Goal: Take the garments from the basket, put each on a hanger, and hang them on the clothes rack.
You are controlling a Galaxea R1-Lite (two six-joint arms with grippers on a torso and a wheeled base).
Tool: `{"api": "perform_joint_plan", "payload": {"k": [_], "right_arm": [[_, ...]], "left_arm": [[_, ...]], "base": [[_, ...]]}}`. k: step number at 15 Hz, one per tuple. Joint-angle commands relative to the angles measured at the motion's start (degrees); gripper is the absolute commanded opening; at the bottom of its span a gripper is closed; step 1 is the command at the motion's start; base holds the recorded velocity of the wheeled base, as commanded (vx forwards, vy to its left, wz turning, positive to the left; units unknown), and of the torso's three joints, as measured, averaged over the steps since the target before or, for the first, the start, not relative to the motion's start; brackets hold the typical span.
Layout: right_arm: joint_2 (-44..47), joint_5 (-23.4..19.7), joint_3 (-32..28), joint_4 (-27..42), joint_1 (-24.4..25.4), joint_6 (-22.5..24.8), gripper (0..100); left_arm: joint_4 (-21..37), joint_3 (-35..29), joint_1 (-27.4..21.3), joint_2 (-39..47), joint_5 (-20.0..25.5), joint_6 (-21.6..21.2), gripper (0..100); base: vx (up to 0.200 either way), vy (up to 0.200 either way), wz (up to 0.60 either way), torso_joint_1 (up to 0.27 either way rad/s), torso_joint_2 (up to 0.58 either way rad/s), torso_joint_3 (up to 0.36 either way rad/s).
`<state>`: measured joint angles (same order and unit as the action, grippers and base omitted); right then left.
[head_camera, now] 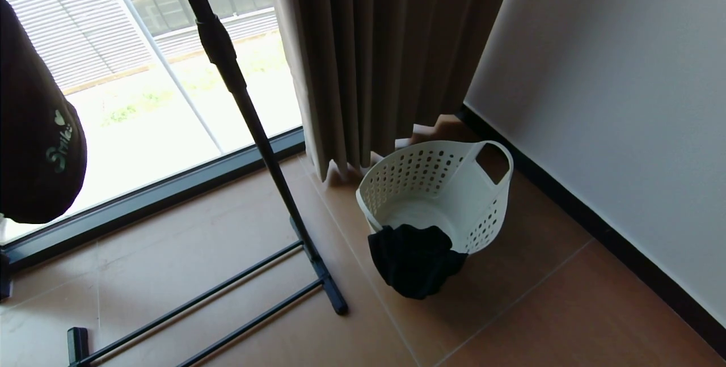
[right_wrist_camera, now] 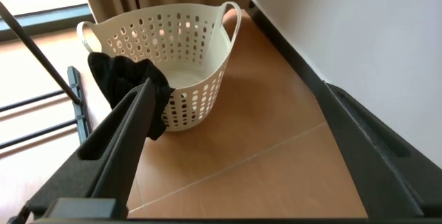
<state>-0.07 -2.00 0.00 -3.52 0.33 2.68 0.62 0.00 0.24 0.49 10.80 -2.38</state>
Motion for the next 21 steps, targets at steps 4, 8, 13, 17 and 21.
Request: {"api": "perform_joint_plan", "payload": {"k": [4,8,13,17,21], "right_arm": [[0.07,-0.11,0.00,-0.08,0.02,-0.05,100],[0.07,-0.11,0.00,-0.08,0.02,0.04,100],[0.07,-0.02,0.00,-0.08,0.02,0.04,100],[0.07,-0.11,0.00,0.01,0.02,0.13,100],[8.25,-1.87,0.00,-0.34,5.12,0.13,100]], "left_arm": [[0.08,0.00,0.02,0.04,0.10,-0.08,100],[0.08,0.00,0.02,0.04,0.10,-0.08,100],[0.08,0.00,0.02,0.04,0.10,-0.08,100],[0.08,0.00,0.02,0.04,0.10,-0.17,100],[0.08,0.00,0.02,-0.05,0.10,-0.26,100]], "base": [[0.000,0.000,0.00,0.002,0.00,-0.200],[0.000,0.000,0.00,0.007,0.01,-0.199],[0.000,0.000,0.00,0.002,0.00,-0.199],[0.000,0.000,0.00,0.004,0.00,-0.198],[0.000,0.000,0.00,0.005,0.00,-0.160]]}}
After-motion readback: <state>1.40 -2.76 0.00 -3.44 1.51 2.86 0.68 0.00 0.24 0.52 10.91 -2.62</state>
